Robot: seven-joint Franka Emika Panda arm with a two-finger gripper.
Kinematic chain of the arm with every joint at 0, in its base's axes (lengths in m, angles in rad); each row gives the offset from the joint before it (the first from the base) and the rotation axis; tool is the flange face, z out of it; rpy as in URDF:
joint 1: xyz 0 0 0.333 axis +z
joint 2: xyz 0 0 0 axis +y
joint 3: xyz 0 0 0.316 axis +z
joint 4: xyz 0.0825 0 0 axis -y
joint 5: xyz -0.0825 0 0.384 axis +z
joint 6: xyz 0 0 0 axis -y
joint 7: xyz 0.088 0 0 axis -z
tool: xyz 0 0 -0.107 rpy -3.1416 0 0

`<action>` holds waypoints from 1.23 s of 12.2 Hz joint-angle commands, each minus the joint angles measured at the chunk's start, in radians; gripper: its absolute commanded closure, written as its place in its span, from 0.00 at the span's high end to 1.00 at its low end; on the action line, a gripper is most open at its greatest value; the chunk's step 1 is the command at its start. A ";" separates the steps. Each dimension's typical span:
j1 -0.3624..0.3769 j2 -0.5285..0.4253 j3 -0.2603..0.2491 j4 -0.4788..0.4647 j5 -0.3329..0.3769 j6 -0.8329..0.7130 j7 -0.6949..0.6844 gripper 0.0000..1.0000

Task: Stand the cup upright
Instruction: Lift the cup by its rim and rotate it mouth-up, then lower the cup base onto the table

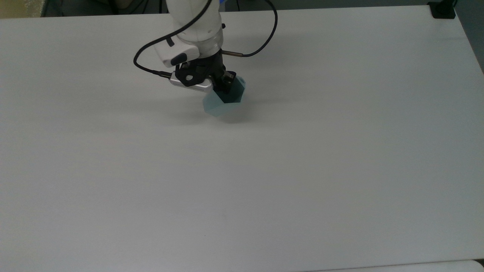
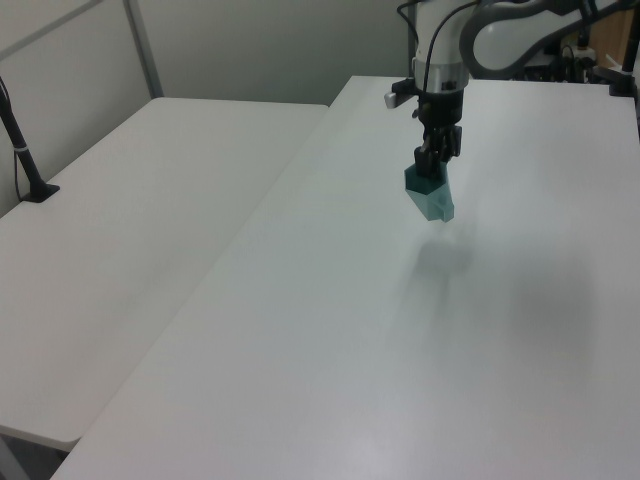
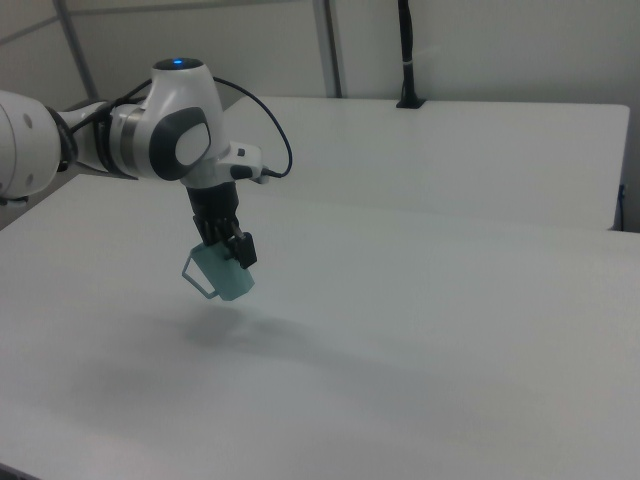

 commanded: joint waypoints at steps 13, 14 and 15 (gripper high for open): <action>-0.060 -0.042 0.000 -0.249 0.392 0.341 -0.209 0.00; -0.066 -0.042 0.000 -0.248 0.392 0.324 -0.224 0.20; -0.071 -0.042 0.000 -0.246 0.392 0.308 -0.232 0.30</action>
